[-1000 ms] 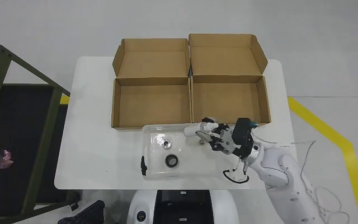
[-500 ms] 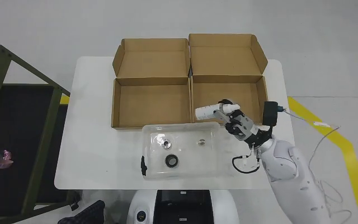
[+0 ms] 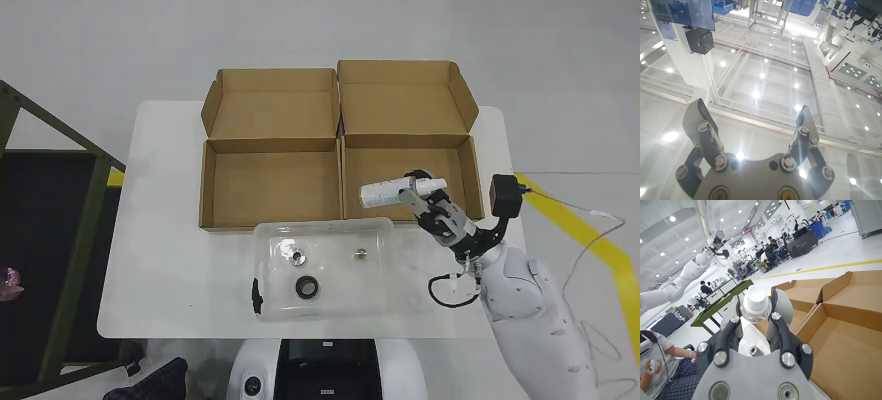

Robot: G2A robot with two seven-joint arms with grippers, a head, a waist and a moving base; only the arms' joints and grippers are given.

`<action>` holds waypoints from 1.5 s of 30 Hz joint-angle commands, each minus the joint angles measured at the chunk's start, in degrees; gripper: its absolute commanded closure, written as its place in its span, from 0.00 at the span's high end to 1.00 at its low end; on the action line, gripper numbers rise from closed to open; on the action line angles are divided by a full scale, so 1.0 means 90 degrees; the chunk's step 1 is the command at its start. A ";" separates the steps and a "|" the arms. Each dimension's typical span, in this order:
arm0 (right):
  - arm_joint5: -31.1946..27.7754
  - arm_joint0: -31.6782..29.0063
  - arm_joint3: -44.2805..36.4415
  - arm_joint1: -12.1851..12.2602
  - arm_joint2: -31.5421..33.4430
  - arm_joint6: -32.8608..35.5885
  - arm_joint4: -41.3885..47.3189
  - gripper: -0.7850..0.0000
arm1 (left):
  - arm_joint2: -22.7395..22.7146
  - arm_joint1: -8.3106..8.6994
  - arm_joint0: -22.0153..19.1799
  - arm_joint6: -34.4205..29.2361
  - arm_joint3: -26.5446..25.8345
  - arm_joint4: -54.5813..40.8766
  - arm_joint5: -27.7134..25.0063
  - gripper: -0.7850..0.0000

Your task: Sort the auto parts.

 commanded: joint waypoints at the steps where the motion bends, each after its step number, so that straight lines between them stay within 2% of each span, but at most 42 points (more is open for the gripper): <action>1: 0.0004 0.0011 0.0008 0.0000 -0.0010 0.0022 0.0034 0.00 | 0.0000 0.0000 0.0000 0.0000 0.0000 0.0000 0.0000 1.00; 10: 0.0013 0.0065 -0.0012 0.0002 -0.0036 0.0083 0.0045 0.00 | 0.0000 0.0000 0.0000 0.0000 0.0000 0.0000 0.0000 1.00; 17: 0.0301 0.0107 -0.0111 -0.0007 -0.0012 -0.0036 -0.0684 0.00 | 0.0000 0.0000 0.0000 0.0000 0.0000 0.0000 0.0000 1.00; 23: 0.0935 0.0129 -0.0310 -0.0030 -0.0027 -0.0281 -0.1706 0.00 | 0.0000 0.0000 0.0000 0.0000 0.0000 0.0000 0.0000 1.00; 32: 0.2340 0.0316 -0.0547 -0.0073 -0.0106 -0.0519 -0.3414 0.00 | 0.0000 0.0000 0.0000 0.0000 0.0000 0.0000 0.0000 1.00; 35: 0.2630 0.0450 -0.0520 -0.0084 -0.0181 -0.0313 -0.3715 0.00 | 0.0000 0.0000 0.0000 0.0000 0.0000 0.0000 0.0000 1.00; 42: 0.2809 0.0929 -0.0070 -0.0128 -0.0560 0.0224 -0.4027 0.00 | 0.0000 0.0000 0.0000 0.0000 0.0000 0.0000 0.0000 1.00; 45: 0.2961 0.1199 0.0151 -0.0155 -0.0845 0.0561 -0.4481 0.00 | 0.0000 0.0000 0.0000 0.0000 0.0000 0.0000 0.0000 1.00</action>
